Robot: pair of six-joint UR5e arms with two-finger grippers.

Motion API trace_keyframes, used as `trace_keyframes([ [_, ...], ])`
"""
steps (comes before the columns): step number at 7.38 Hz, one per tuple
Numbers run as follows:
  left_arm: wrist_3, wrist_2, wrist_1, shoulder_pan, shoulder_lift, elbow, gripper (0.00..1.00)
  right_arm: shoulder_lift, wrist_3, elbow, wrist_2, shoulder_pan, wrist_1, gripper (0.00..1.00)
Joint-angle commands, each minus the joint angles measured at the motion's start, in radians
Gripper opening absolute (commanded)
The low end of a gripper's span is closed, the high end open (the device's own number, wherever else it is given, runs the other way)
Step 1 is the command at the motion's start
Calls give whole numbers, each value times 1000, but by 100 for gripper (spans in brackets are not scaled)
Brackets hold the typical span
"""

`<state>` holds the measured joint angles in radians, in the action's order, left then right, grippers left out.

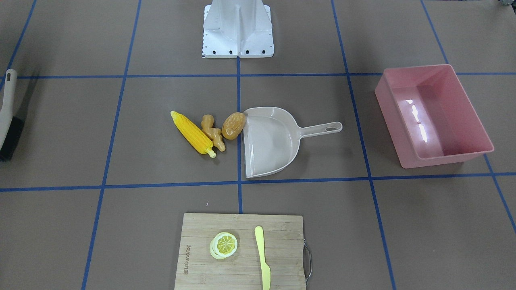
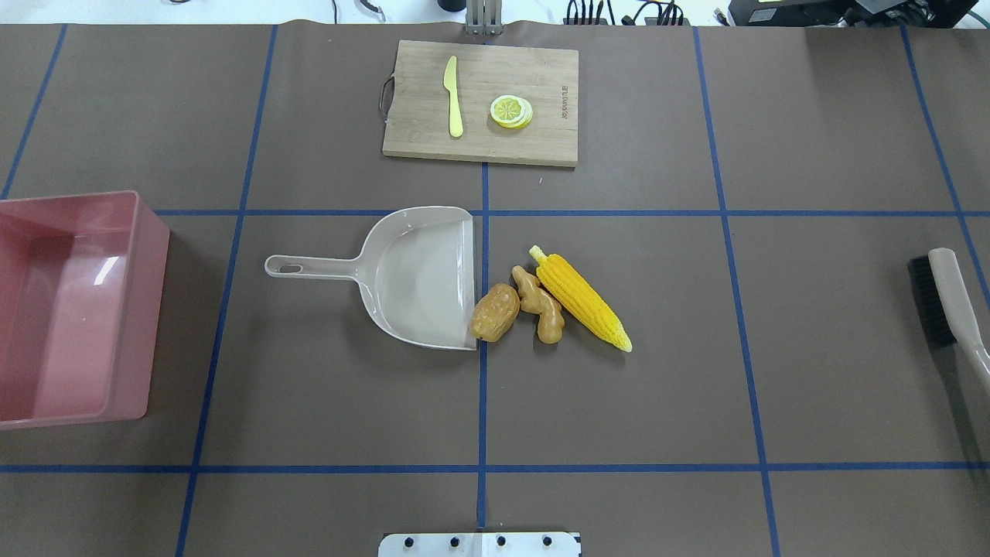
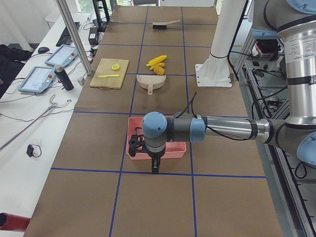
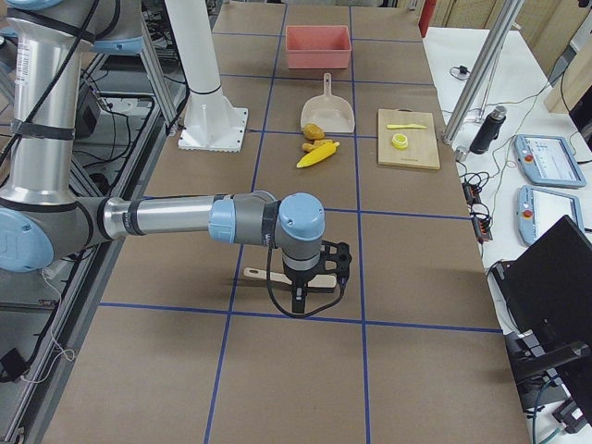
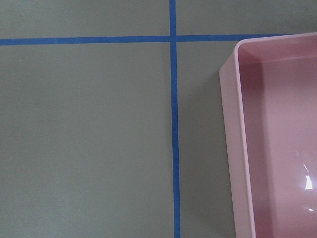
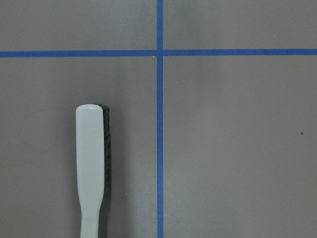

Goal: Sweep and dump trash into bin

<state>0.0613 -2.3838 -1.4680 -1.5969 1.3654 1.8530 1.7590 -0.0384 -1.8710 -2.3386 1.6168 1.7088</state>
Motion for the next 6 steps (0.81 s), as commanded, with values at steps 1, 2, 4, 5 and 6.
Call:
trace_keyframes([
  [1,0,0,-11,0,1,5,99,0,0,1,1,0,0,100],
  [2,0,0,-17,0,1,3,99,3,-1,1,1,0,2,100],
  [4,0,-2,-21,5,8,8,99,11,0,1,-1,0,0,100],
  [5,0,-24,-21,6,9,9,99,11,0,0,-1,0,0,100],
  [6,-4,-31,-20,8,26,15,99,13,0,-2,-7,0,2,100],
])
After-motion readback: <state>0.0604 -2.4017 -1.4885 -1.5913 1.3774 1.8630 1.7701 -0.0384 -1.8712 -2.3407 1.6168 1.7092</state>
